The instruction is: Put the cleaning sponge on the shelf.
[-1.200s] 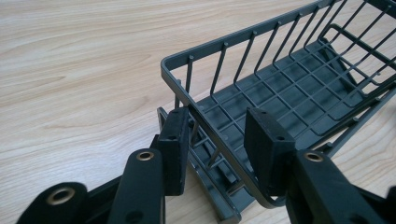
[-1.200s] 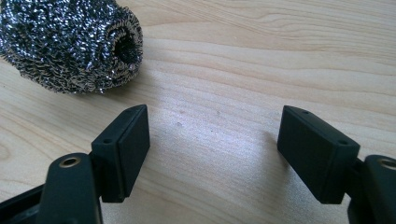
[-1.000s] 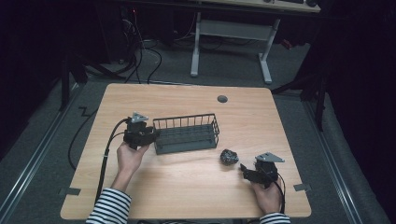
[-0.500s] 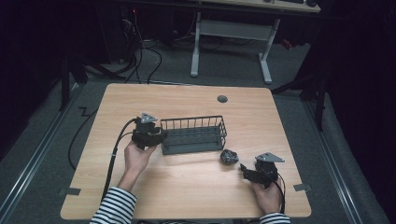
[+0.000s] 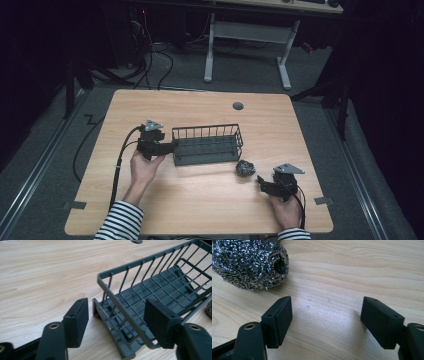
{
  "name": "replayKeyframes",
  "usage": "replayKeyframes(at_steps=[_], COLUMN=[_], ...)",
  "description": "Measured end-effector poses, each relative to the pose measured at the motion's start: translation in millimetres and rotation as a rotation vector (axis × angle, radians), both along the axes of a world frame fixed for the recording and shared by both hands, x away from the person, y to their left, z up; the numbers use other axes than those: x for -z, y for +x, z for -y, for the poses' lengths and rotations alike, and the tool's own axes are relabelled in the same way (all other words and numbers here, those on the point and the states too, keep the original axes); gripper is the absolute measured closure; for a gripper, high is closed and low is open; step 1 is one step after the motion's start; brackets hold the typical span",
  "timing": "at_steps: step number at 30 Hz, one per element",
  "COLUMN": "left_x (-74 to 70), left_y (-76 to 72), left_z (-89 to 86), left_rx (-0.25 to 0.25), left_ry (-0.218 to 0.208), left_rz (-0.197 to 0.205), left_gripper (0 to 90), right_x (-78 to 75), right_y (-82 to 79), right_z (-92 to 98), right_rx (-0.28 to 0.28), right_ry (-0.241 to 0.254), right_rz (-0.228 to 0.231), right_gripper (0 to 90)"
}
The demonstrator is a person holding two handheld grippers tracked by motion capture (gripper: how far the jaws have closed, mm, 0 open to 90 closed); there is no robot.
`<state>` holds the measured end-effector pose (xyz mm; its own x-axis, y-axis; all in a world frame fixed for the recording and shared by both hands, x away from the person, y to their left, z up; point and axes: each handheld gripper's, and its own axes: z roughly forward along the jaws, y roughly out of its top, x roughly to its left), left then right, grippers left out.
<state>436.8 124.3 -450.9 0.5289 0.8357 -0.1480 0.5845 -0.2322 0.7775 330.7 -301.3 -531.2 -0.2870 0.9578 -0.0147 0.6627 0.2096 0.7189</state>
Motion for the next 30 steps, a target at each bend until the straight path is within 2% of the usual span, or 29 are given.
replayKeyframes(at_steps=[5, 9, 14, 22, 30], left_x=[-3.2, -9.4, -12.1, -4.5, 3.8], left_y=[-2.2, -8.8, -13.0, -18.2, -26.1], left_z=[-9.0, -16.9, -25.5, -42.5, -61.0], left_rx=[0.01, 0.015, 0.01, -0.012, -0.045], left_ry=[-0.013, -0.015, -0.011, -0.018, 0.005], left_rz=[0.005, 0.036, 0.043, 0.037, 0.043], left_gripper=[33.7, 34.4, 34.3, 34.8, 34.8], right_x=[0.0, 0.0, 0.0, 0.0, 0.0], right_y=[0.0, 0.0, 0.0, 0.0, 0.0], right_z=[0.0, 0.0, 0.0, 0.0, -0.1], right_rx=[0.0, 0.0, 0.0, 0.0, 0.0], right_ry=[0.0, 0.0, 0.0, 0.0, 0.0], right_rz=[0.0, 0.0, 0.0, 0.0, 0.0], right_gripper=[25.7, 25.7, 25.7, 25.7, 25.6])
